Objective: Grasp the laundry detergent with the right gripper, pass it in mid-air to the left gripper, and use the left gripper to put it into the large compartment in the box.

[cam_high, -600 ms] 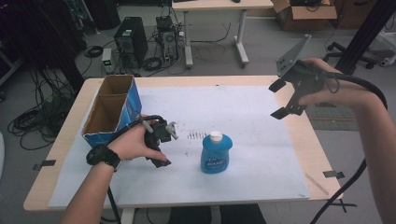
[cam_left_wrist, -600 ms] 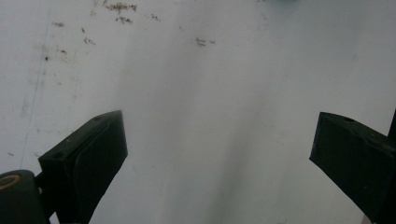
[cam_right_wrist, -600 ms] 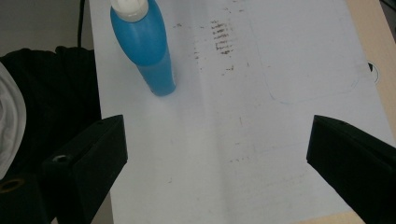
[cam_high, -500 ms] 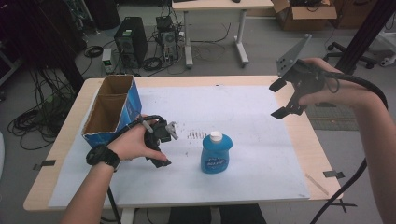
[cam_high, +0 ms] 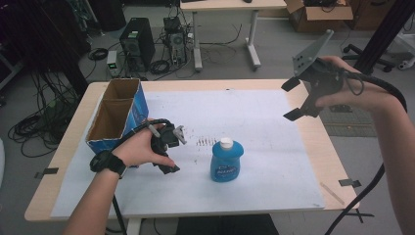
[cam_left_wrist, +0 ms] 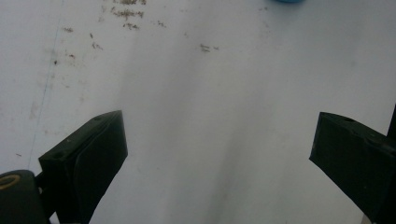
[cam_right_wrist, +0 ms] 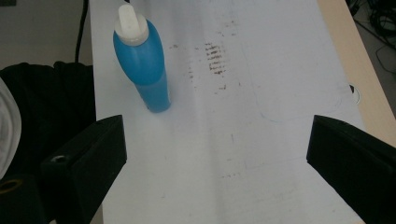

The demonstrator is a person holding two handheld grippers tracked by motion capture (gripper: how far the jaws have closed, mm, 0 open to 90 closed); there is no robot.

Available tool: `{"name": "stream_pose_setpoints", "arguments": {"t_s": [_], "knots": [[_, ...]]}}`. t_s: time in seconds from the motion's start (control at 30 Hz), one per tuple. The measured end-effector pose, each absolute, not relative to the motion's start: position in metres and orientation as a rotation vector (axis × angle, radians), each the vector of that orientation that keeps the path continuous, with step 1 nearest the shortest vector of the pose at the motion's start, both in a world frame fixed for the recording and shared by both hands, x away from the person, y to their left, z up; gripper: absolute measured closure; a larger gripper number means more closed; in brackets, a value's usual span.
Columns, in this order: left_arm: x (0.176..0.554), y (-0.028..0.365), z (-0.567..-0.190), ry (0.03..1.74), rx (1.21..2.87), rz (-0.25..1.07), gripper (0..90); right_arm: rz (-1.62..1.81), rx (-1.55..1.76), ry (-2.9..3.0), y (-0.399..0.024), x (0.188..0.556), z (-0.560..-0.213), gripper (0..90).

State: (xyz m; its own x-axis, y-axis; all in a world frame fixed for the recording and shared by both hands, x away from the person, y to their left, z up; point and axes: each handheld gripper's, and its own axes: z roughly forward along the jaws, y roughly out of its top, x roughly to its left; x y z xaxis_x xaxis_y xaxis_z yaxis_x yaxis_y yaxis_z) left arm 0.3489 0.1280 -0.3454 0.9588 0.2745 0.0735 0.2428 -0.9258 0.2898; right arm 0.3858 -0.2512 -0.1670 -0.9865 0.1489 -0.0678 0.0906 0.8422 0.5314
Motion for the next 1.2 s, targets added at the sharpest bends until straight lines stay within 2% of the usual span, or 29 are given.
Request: {"name": "stream_pose_setpoints", "arguments": {"t_s": [0.73,1.2], "knots": [[0.345,0.129,-0.338,0.402,2.802,0.190,4.2,1.152,0.095,2.831,-0.246,0.380,-0.191,4.2],[0.346,0.129,-0.338,0.418,2.773,0.190,4.2,1.419,0.066,2.803,-0.239,0.386,-0.242,4.6]]}}
